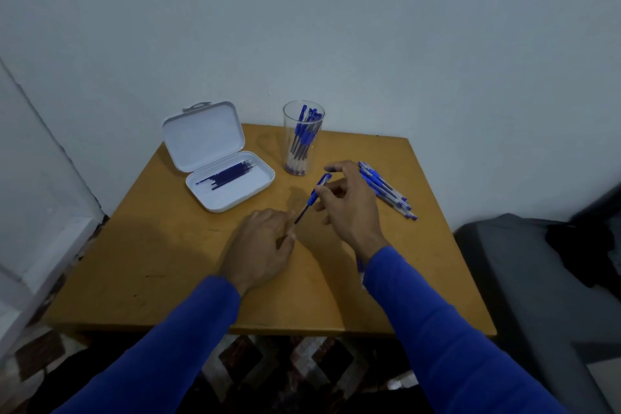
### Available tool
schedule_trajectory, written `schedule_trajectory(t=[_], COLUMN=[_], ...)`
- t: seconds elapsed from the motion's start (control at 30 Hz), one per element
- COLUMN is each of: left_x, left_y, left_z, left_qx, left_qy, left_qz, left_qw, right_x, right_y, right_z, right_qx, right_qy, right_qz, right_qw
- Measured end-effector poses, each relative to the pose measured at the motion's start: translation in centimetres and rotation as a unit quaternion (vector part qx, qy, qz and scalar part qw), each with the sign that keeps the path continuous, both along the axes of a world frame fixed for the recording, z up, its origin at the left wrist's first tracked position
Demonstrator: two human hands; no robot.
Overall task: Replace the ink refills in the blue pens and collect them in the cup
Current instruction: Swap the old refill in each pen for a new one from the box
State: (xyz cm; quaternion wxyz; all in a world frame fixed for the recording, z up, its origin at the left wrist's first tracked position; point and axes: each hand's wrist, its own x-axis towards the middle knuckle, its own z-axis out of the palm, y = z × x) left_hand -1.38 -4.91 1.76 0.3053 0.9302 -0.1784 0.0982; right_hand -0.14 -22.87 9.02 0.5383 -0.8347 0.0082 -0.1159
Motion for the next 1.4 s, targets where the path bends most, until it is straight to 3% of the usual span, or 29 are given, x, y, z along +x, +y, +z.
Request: schedule_trajectory(t=[0.27, 0.8, 1.07, 1.27, 1.4], left_x=[5.8, 7.7, 7.6, 7.6, 7.7], left_y=[-3.2, -4.3, -4.2, -4.1, -4.2], left_z=[0.4, -1.4, -1.4, -1.5, -1.6], left_qx=[0.114, 0.174, 0.167, 0.165, 0.169], left_qy=[0.048, 0.038, 0.032, 0.029, 0.03], left_qz=[-0.031, -0.032, -0.03, -0.027, -0.028], left_qw=[0.992, 0.984, 0.985, 0.986, 0.985], right_x=[5.2, 12.7, 16.0, 17.0, 17.1], right_y=[-0.9, 0.5, 1.0, 1.0, 1.0], right_z=[5.4, 10.3, 8.1, 7.3, 6.8], right_qx=[-0.143, -0.068, -0.158, -0.292, -0.308], right_qy=[-0.164, -0.304, -0.198, -0.118, -0.078], right_qz=[-0.035, -0.045, -0.007, 0.008, 0.026], right_qw=[0.975, 0.949, 0.967, 0.949, 0.948])
